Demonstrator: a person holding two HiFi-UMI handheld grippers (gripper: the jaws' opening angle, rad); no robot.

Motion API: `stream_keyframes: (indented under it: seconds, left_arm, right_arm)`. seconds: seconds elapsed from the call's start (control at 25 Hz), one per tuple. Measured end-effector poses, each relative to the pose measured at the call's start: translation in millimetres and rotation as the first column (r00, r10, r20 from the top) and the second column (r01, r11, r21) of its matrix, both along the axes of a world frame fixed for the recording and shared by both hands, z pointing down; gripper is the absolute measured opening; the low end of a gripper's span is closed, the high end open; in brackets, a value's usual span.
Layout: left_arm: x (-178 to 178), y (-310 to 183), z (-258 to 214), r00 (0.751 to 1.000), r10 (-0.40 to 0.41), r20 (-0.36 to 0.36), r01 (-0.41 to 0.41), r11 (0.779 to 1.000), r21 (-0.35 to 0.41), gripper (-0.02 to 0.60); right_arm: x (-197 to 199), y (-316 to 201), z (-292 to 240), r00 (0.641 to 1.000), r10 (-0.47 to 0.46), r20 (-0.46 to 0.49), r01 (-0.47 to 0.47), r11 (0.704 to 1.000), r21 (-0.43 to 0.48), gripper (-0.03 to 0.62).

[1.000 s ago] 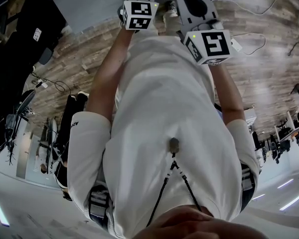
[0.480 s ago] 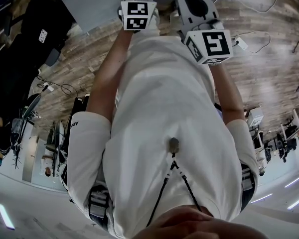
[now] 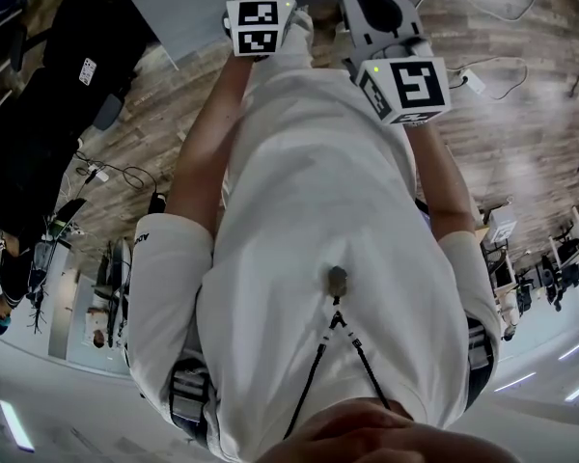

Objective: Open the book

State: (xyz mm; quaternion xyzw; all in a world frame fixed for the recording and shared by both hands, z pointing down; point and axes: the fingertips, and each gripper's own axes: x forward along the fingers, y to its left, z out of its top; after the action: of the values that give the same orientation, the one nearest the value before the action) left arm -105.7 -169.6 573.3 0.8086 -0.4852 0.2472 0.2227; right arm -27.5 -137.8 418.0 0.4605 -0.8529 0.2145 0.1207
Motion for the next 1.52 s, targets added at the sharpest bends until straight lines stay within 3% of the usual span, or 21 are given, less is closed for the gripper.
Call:
stream_keyframes:
  seconds: [0.88, 1.52]
  left_arm:
    - [-55, 17, 19, 0.997, -0.075, -0.012, 0.074, 0.997, -0.027, 0.028]
    - [-84, 21, 33, 0.993, -0.118, 0.021, 0.119, 0.991, -0.055, 0.028]
  right_arm:
    - [-34, 19, 0, 1.0, -0.001, -0.023, 0.001, 1.0, 0.016, 0.038]
    - [-48, 15, 4, 0.999, -0.032, -0.025, 0.032, 0.999, 0.005, 0.038]
